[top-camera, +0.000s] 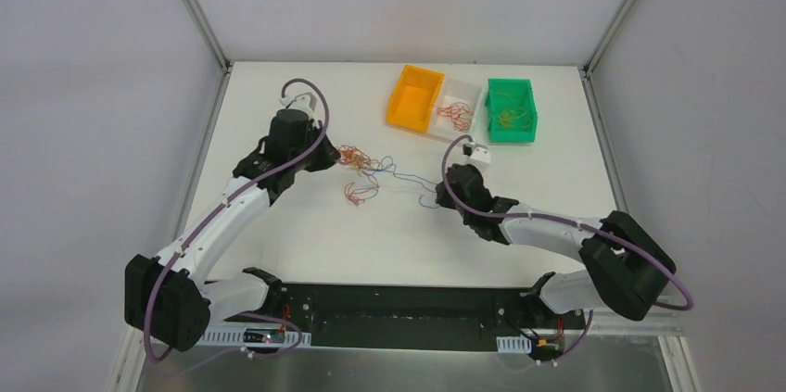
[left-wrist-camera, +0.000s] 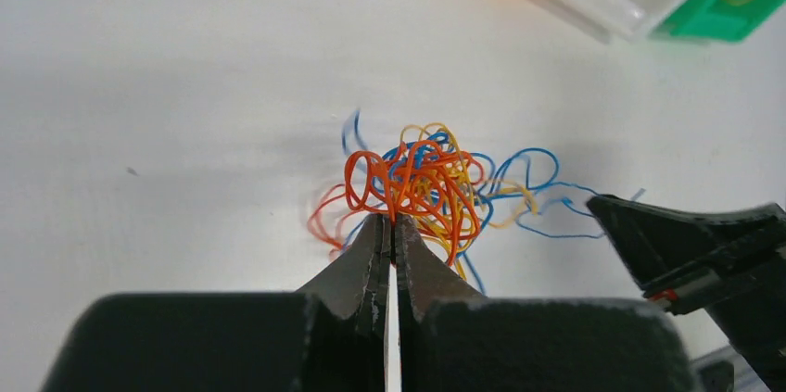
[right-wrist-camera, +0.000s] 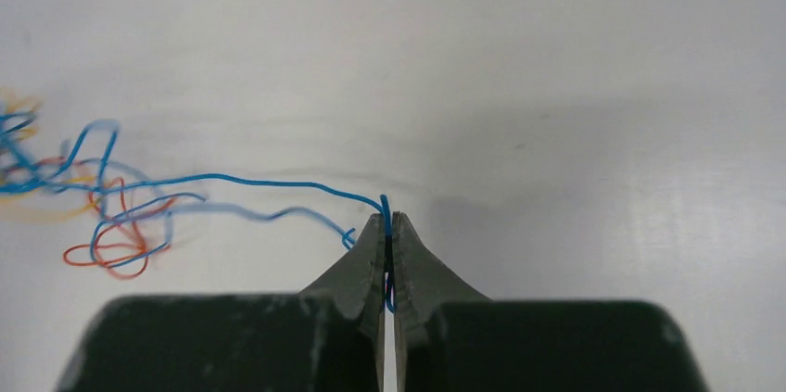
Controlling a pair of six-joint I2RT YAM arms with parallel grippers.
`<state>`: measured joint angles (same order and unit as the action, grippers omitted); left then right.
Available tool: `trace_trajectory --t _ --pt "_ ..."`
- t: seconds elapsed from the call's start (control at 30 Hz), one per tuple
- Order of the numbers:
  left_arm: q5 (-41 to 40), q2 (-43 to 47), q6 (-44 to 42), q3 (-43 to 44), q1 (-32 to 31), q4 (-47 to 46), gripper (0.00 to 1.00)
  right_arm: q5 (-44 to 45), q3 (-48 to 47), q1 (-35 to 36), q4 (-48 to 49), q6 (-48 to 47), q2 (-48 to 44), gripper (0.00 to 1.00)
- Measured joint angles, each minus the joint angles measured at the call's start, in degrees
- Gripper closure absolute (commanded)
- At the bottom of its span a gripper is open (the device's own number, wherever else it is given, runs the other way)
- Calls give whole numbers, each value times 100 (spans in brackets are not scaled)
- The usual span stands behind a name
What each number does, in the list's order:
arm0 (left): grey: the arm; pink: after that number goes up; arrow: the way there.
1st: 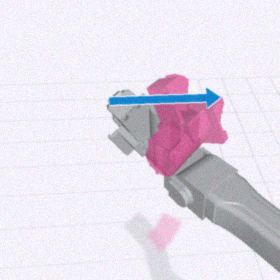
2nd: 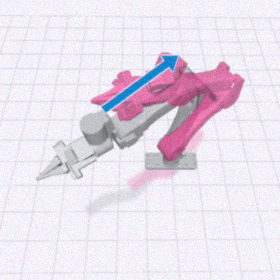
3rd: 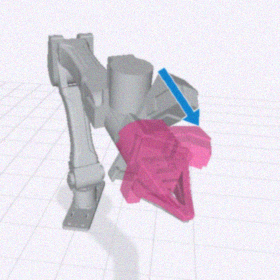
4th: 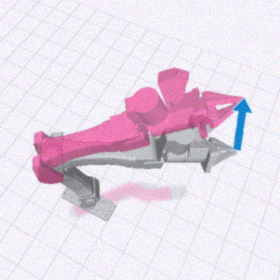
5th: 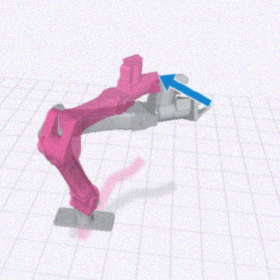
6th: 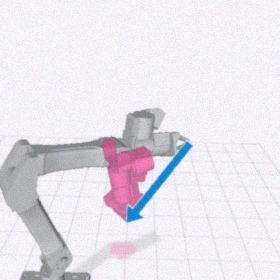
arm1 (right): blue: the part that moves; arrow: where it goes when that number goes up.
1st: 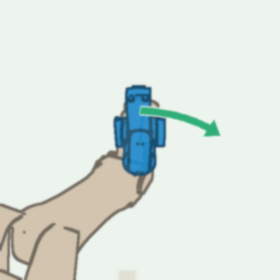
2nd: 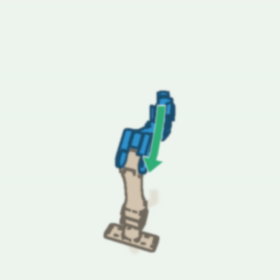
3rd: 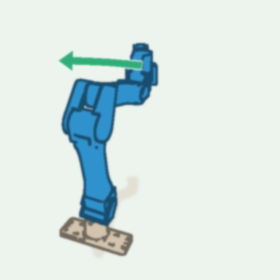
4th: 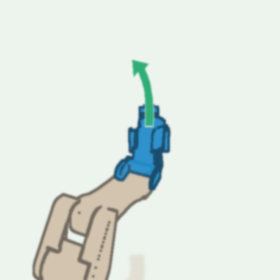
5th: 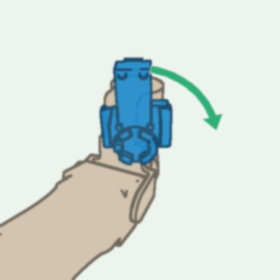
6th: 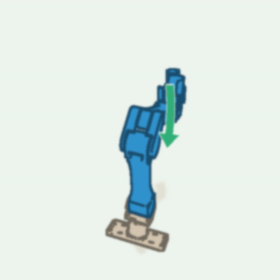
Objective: Untangle the cables
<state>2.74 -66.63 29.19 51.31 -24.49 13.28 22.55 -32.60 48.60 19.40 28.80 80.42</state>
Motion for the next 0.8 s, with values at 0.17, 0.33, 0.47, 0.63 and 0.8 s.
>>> trace_trajectory --t 0.17,0.33,0.47,0.63,0.8 --pt "-101 326 127 -50 699 107 100 391 94 -903 -1084 409 -745 100" --pt "-496 463 313 -70 857 293 100 516 295 -1700 -1779 590 -1469 100" --pt "-890 664 557 -199 1045 422 100 535 315 -2315 -2251 710 -1781 100" --pt "-1672 990 920 -363 1154 726 100 662 415 -2824 -2625 920 -2389 100" --pt "-2514 1172 1244 -369 1211 1067 100 907 570 -3250 -2817 1021 -2962 100"
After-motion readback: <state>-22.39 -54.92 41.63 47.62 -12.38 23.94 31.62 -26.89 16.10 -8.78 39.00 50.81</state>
